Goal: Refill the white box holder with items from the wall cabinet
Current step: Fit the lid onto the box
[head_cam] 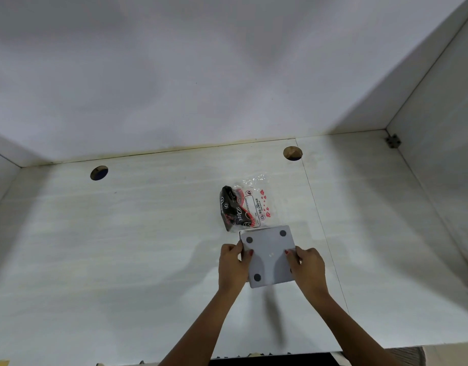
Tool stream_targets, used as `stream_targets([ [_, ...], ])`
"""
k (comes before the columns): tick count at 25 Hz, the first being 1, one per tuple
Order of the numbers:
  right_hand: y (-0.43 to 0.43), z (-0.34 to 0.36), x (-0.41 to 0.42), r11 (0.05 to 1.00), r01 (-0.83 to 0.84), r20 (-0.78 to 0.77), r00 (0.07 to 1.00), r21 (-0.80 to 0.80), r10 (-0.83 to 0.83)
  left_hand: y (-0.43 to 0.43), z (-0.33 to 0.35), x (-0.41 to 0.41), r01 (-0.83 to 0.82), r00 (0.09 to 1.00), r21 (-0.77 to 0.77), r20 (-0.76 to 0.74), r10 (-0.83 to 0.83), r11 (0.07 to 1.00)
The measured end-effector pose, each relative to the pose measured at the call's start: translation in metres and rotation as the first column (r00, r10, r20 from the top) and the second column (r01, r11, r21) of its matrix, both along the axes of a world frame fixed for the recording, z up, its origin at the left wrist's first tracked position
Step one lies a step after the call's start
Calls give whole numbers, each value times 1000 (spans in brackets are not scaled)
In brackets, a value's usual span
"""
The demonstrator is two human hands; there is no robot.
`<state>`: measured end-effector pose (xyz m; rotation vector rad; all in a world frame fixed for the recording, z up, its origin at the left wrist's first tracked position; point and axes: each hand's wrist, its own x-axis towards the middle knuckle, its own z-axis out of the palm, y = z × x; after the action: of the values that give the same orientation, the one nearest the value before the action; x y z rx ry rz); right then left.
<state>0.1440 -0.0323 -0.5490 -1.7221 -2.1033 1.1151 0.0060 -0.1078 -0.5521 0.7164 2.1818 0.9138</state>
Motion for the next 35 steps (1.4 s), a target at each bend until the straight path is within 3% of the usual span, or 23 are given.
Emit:
stream_targets([
  [7,5,8,-7,999,25,-61,998,-34,-27,2,-1,-8,-43,999,122,-13,45,992],
  [19,11,-8,-16,996,-43,136,989,-77,53,9,-6,-14,-28,992,-30,-123,24,999],
  [26,17,-2,-17,996,-84,100,991,-32,87,12,-10,-9,-1,995,-71,-98,-6,997],
  [35,22,6,-2,993,-96,49,994,-68,100,10,-8,6,-142,989,6,-50,142,990],
])
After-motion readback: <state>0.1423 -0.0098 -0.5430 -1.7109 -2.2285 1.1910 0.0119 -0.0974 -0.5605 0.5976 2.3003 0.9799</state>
